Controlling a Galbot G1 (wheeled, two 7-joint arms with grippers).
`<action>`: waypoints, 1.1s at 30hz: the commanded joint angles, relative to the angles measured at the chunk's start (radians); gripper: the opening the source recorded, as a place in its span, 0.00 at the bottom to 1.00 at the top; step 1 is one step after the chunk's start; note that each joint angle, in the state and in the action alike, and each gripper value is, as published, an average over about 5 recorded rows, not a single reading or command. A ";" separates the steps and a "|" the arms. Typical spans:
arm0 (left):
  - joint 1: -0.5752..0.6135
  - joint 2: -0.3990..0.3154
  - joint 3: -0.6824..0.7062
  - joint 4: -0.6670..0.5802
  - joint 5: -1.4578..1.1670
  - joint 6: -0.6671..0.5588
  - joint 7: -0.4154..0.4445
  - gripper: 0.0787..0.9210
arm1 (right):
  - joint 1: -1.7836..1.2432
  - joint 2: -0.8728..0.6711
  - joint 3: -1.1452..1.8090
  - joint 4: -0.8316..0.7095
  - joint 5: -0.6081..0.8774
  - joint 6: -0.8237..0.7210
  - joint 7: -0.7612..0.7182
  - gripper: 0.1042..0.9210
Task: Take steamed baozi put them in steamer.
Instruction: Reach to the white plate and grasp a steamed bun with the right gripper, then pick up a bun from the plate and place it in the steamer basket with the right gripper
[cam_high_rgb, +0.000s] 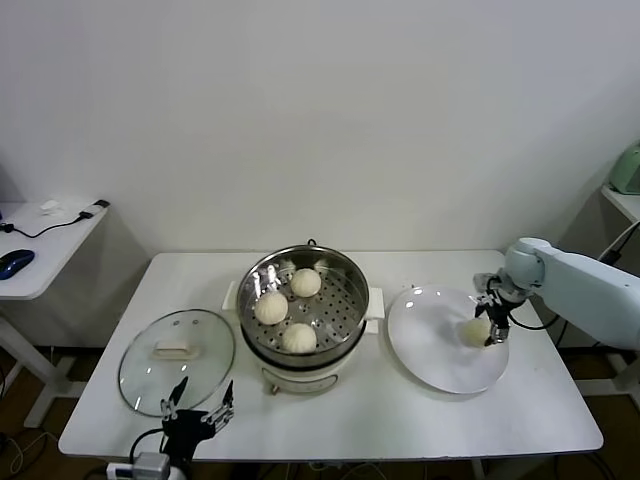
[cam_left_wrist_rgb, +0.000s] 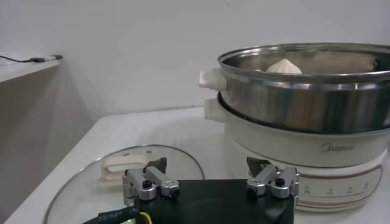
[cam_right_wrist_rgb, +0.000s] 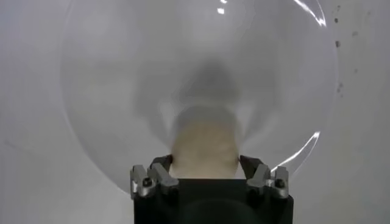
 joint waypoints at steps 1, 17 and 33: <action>0.000 0.000 0.000 0.000 0.000 0.002 -0.001 0.88 | 0.001 0.000 -0.001 0.009 -0.009 0.002 0.003 0.71; -0.004 0.001 0.003 -0.006 -0.002 0.013 -0.001 0.88 | 0.510 0.023 -0.378 0.203 0.332 -0.023 -0.012 0.49; -0.024 0.015 0.011 -0.028 -0.017 0.026 0.000 0.88 | 0.934 0.351 -0.489 0.577 0.975 -0.282 0.174 0.50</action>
